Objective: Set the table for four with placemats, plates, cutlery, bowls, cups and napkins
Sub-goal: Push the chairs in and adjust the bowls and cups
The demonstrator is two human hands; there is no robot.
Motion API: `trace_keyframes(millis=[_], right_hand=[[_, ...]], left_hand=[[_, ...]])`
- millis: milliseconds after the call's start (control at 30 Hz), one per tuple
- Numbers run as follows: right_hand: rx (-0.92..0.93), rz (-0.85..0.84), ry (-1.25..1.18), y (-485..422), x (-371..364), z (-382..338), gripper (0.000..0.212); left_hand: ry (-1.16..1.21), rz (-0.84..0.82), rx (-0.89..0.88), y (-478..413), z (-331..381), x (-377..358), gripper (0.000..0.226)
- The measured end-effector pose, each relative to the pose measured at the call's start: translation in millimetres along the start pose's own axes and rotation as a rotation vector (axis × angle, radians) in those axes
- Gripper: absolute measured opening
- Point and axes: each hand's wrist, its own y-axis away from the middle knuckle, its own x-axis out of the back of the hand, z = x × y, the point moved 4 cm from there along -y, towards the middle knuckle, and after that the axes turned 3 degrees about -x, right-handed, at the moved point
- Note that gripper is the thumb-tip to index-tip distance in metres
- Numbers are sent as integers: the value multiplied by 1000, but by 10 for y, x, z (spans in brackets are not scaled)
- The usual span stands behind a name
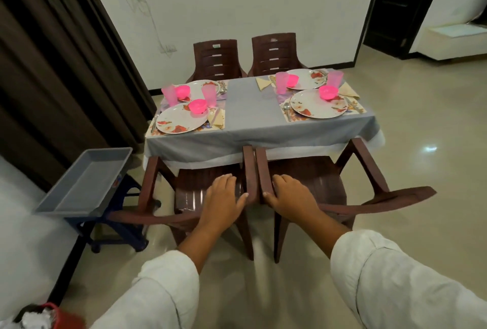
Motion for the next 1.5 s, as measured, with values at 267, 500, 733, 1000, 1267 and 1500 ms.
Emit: trace_keyframes(millis=[267,500,733,1000,1267,1500], right_hand=[[-5,-46,158,296,545,1483,70],[-37,-70,124,43,787,2313,68],[-17,-159,134,-727,890,2921,69],[33,-276,250,-1497,1054,3779,66],[137,-294,212,-2189,1028,4691,72],[345,-298,192,-2860,1464,5707,79]], left_hand=[[-40,-62,40,-171,1417,-497,78],[4,-104,146,-722,2159,-880,78],[19,-143,261,-1479,2406,-1461,76],[10,-236,398,-2360,2705,-2101,76],[-36,-246,459,-2913,3308,-2542,81],[-99,-204,607,-3588,4197,-2836,89]])
